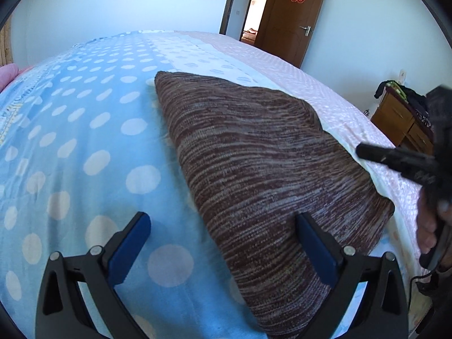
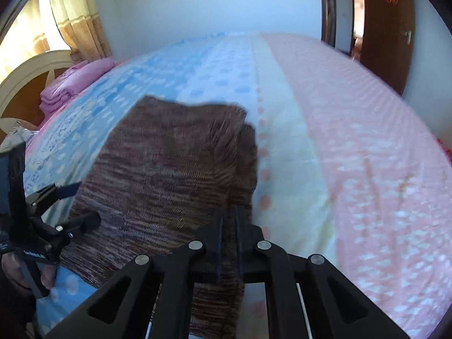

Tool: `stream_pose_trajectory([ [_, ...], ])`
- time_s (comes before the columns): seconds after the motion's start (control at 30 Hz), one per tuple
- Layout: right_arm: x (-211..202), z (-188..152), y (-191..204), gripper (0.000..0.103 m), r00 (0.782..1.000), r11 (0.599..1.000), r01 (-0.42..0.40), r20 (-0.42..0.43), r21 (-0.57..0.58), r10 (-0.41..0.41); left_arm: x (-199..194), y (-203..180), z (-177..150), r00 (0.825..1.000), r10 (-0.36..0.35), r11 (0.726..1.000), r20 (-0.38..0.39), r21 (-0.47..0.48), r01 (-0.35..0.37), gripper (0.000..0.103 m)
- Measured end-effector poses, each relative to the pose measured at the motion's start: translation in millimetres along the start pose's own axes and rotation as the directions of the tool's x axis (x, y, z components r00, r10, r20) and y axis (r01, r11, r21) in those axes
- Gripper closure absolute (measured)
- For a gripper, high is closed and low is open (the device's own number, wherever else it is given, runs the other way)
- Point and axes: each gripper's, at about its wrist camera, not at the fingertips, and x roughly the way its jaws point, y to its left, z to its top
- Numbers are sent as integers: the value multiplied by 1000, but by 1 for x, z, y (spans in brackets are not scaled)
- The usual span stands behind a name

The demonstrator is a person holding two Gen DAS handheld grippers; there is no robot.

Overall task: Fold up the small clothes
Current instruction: 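Open the left tool and press the folded sweater with the right tool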

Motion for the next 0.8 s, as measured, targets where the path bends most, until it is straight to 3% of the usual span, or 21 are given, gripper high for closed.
stream_pose_trajectory([
  [0.1, -3, 1, 14, 93, 996, 995, -90, 17, -35, 90, 1, -1, 0, 1000, 17, 1000, -7, 11, -17, 0],
  [0.2, 29, -6, 20, 93, 990, 997, -50, -137, -62, 42, 1, -3, -2, 1000, 28, 999, -11, 22, -28, 0],
  [0.33, 22, 4, 20, 93, 996, 998, -4, -87, -57, -1, 1, -2, -3, 1000, 26, 999, -11, 18, -26, 0],
  [0.43, 15, 27, 35, 92, 997, 996, -67, -33, -66, 65, 2, -2, -2, 1000, 24, 1000, -14, 18, -24, 0],
  [0.5, 23, 44, 47, 65, 995, 990, -99, -33, -96, 96, 2, -3, -3, 1000, 24, 1000, -15, 19, -24, 0],
  [0.57, 45, 61, 49, 59, 984, 984, -167, -72, -69, 162, 2, -3, -3, 1000, 25, 1000, -16, 20, -24, 0],
  [0.77, 106, 77, 21, 62, 981, 999, -41, -190, 26, 45, 4, -3, -2, 999, 28, 999, -20, 24, -28, 0],
  [0.8, 107, 75, 13, 65, 982, 996, -67, -173, 58, 76, 4, -4, -2, 999, 31, 999, -22, 26, -30, 0],
])
